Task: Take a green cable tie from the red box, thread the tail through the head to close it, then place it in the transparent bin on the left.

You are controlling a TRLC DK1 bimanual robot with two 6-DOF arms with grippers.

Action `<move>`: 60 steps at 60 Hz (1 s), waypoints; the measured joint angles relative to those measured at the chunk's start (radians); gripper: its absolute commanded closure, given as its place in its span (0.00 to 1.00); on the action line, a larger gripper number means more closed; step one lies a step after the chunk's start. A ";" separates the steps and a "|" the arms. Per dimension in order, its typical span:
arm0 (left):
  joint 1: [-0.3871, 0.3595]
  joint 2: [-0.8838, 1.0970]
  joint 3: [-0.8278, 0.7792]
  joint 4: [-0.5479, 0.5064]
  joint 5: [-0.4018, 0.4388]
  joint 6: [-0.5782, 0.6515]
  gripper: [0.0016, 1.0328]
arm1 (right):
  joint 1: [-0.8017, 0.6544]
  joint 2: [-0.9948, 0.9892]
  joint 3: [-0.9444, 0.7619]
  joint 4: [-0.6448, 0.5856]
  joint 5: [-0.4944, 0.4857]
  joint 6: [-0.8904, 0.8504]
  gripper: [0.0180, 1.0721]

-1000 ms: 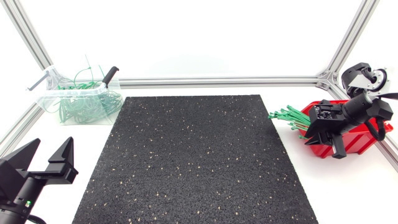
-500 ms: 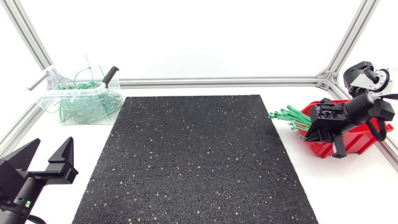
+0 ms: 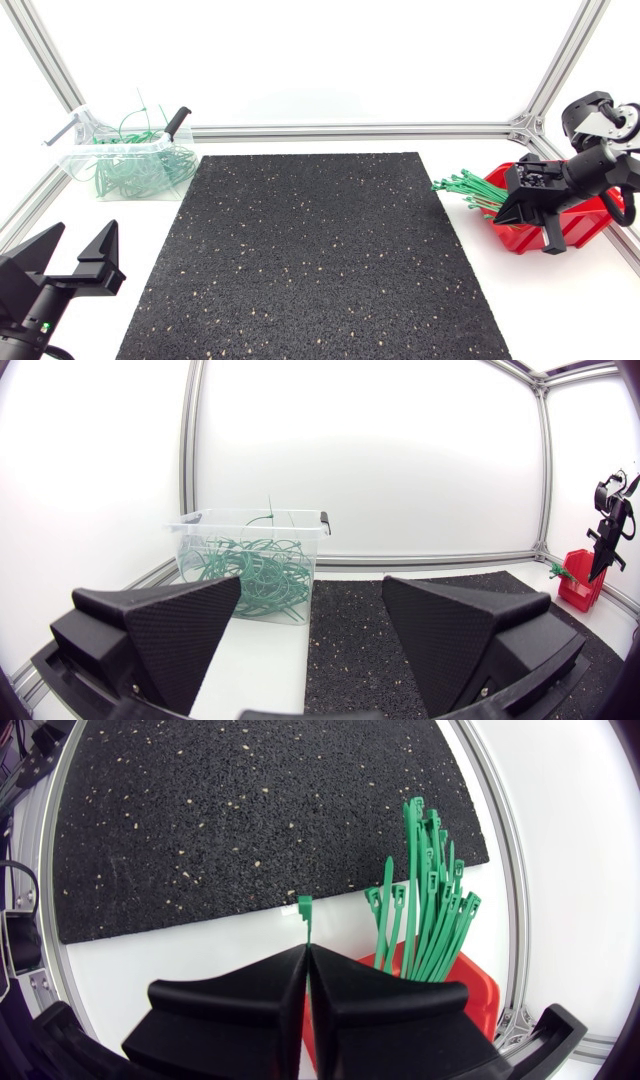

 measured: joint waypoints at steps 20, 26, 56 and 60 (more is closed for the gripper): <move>0.000 0.000 0.000 0.000 0.000 0.000 0.04 | 0.000 -0.097 0.106 -0.217 -0.132 -0.015 0.94; 0.000 0.000 0.000 0.000 0.000 0.000 0.04 | 0.000 -0.109 0.156 -0.292 -0.177 -0.015 0.95; 0.000 0.000 0.000 0.000 0.000 0.000 0.04 | 0.005 -0.127 0.407 -0.585 -0.428 0.018 0.95; 0.000 0.000 0.000 0.000 0.000 0.000 0.04 | 0.014 -0.132 0.407 -0.589 -0.464 0.029 0.95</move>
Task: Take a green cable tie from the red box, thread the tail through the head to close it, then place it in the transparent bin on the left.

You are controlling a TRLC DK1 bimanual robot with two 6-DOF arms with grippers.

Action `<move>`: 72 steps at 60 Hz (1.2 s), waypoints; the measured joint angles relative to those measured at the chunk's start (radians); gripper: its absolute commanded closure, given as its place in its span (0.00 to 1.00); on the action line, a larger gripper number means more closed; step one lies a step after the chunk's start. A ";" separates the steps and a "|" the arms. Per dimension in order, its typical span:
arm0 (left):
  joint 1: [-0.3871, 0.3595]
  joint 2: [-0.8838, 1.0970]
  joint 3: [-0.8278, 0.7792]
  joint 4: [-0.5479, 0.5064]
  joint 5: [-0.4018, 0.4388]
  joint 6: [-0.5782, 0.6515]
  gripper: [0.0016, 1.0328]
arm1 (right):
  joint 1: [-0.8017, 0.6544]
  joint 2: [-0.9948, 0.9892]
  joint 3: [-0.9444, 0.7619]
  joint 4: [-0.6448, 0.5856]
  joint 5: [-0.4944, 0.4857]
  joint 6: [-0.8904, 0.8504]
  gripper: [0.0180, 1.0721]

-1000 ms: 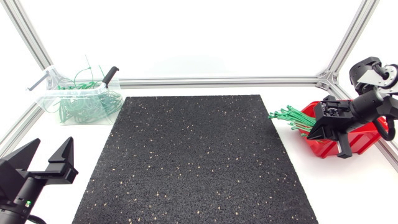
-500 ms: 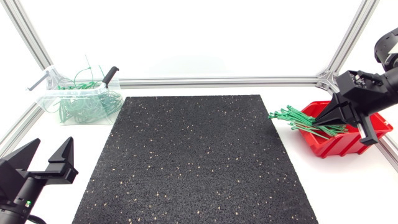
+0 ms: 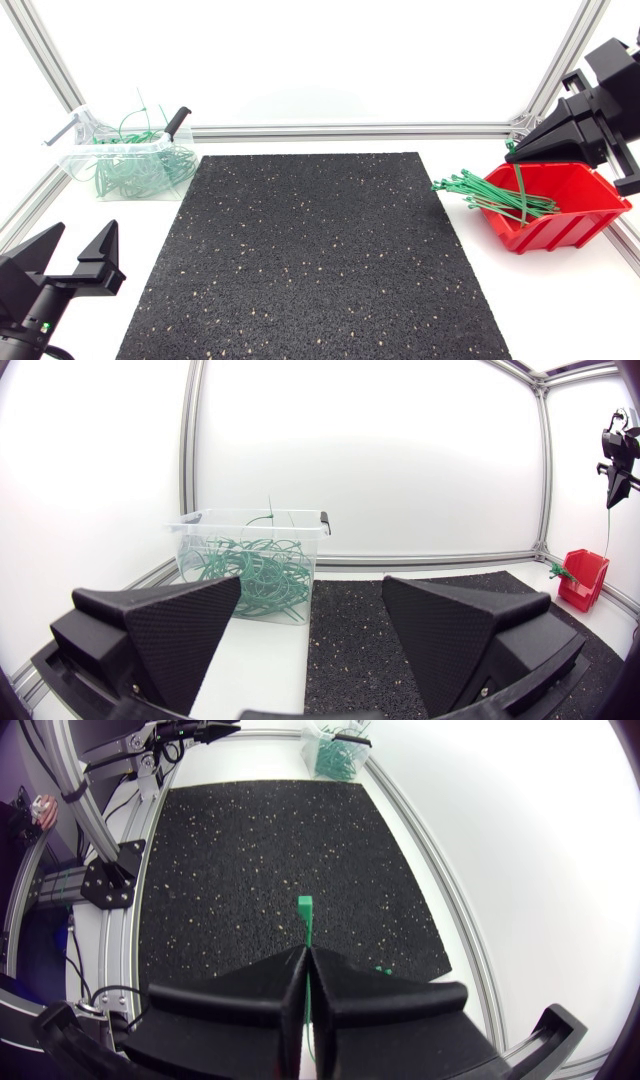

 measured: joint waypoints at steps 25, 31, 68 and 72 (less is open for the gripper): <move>0.000 0.000 0.000 0.000 0.000 0.000 0.04 | 0.120 -0.041 -0.019 -0.075 -0.216 0.096 0.95; 0.000 0.000 0.000 0.000 0.000 0.000 0.04 | 0.157 -0.050 -0.040 -0.069 -0.241 0.142 0.95; -0.001 0.000 0.000 0.000 0.000 0.000 0.04 | 0.340 -0.039 -0.130 0.140 -0.385 0.556 0.95; -0.004 0.000 0.000 0.000 0.000 0.000 0.05 | 0.353 -0.021 -0.131 0.144 -0.405 0.579 0.95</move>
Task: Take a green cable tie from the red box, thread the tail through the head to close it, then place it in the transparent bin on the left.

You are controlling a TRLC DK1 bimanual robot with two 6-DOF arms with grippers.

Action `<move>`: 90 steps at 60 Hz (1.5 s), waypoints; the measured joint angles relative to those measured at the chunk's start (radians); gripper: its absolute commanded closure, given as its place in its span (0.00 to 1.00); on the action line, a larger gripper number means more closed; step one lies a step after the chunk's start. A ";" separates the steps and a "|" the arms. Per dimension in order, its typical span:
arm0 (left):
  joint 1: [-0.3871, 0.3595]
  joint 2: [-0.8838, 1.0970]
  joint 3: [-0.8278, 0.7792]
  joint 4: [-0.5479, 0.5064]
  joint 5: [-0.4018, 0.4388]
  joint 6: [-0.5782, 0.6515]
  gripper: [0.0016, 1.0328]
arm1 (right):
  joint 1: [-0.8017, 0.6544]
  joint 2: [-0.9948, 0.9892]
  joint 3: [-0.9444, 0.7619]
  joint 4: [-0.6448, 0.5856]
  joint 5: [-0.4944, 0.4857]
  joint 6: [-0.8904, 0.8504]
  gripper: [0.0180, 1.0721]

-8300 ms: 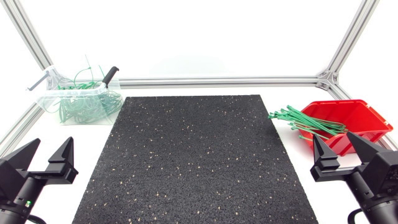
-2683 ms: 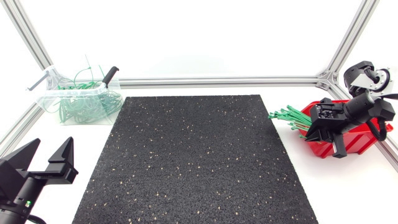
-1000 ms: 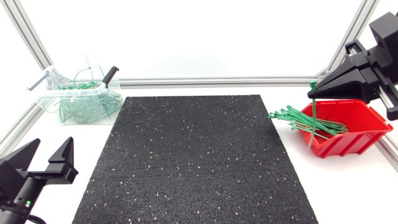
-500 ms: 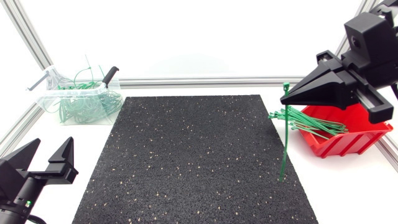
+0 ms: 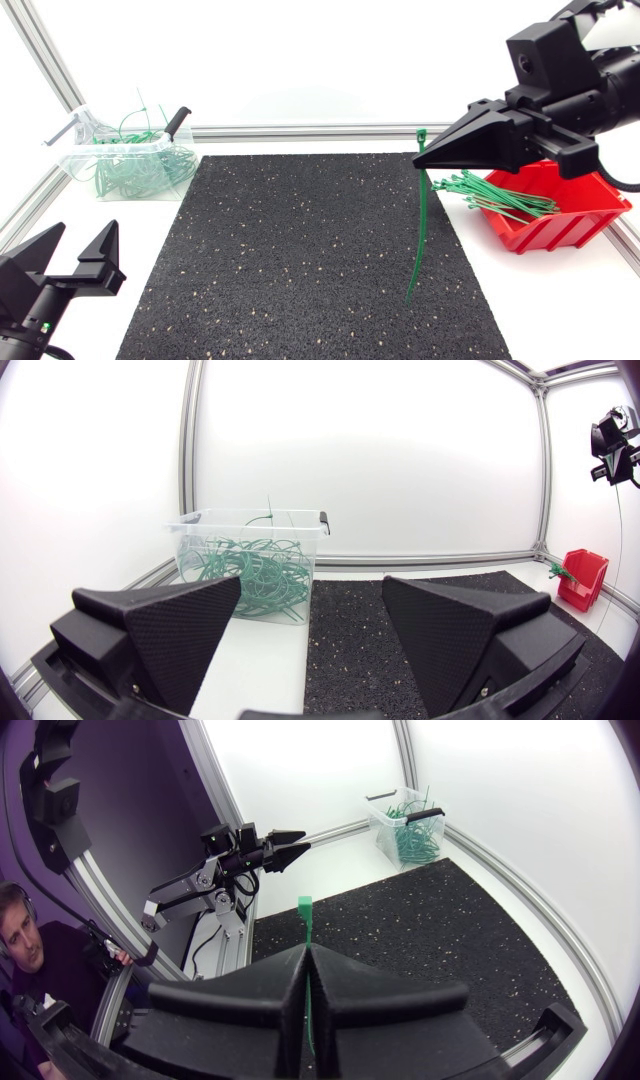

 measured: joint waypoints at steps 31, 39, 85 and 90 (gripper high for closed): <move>-0.013 0.000 0.000 0.000 0.000 0.000 0.05 | 0.091 0.039 -0.061 0.195 -0.048 0.270 0.95; -0.016 0.000 0.000 0.000 0.000 0.000 0.05 | 0.116 0.046 -0.078 0.273 -0.048 0.369 0.95; -0.023 0.000 0.000 -0.001 0.000 0.000 0.04 | 0.171 0.105 -0.100 0.360 -0.041 0.456 0.95; -0.022 0.000 0.000 -0.001 0.000 0.000 0.05 | 0.193 0.102 -0.109 0.403 -0.001 0.480 0.95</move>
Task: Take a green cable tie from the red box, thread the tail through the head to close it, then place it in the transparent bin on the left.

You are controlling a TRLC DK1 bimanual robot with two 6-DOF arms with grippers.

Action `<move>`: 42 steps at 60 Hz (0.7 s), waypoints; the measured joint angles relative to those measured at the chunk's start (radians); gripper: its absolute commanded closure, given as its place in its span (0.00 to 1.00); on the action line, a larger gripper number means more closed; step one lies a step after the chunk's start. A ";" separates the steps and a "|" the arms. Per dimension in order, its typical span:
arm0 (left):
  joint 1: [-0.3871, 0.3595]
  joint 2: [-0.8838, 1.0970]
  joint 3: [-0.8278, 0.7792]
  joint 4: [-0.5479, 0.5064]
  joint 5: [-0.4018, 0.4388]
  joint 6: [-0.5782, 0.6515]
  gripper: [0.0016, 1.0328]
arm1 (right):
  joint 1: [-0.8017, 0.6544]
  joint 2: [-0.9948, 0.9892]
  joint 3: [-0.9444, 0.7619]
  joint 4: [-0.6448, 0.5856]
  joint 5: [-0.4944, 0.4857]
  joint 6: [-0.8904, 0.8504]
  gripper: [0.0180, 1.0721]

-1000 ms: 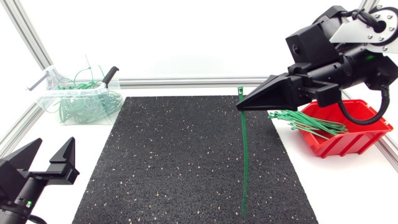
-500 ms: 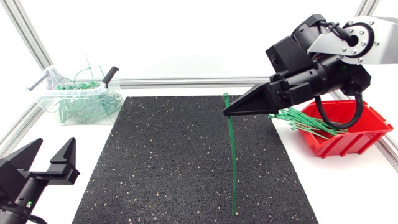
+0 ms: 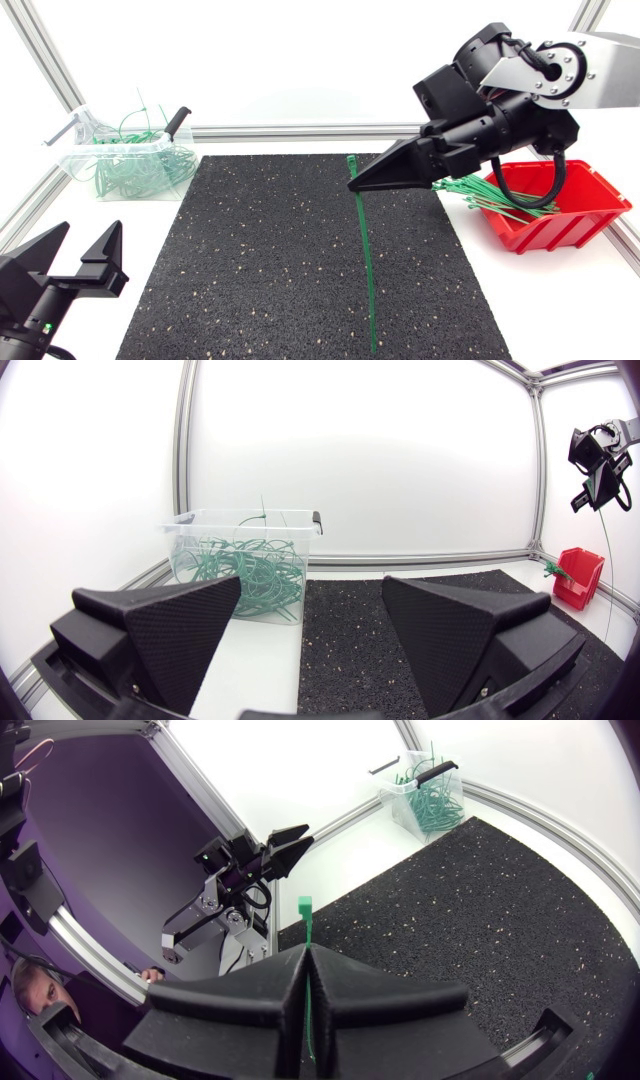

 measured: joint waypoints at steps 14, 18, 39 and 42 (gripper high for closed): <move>0.000 0.000 0.000 0.000 0.000 0.000 0.05 | 0.120 -0.075 -0.093 0.216 0.212 0.130 0.95; 0.000 0.000 0.000 0.000 0.000 0.000 0.05 | 0.154 -0.099 -0.106 0.242 0.270 0.149 0.95; 0.012 0.000 0.012 -0.030 0.003 0.000 0.07 | 0.244 -0.138 -0.129 0.335 0.448 0.221 0.95; 0.011 0.000 0.018 -0.042 0.003 0.000 0.07 | 0.251 -0.138 -0.129 0.342 0.459 0.227 0.95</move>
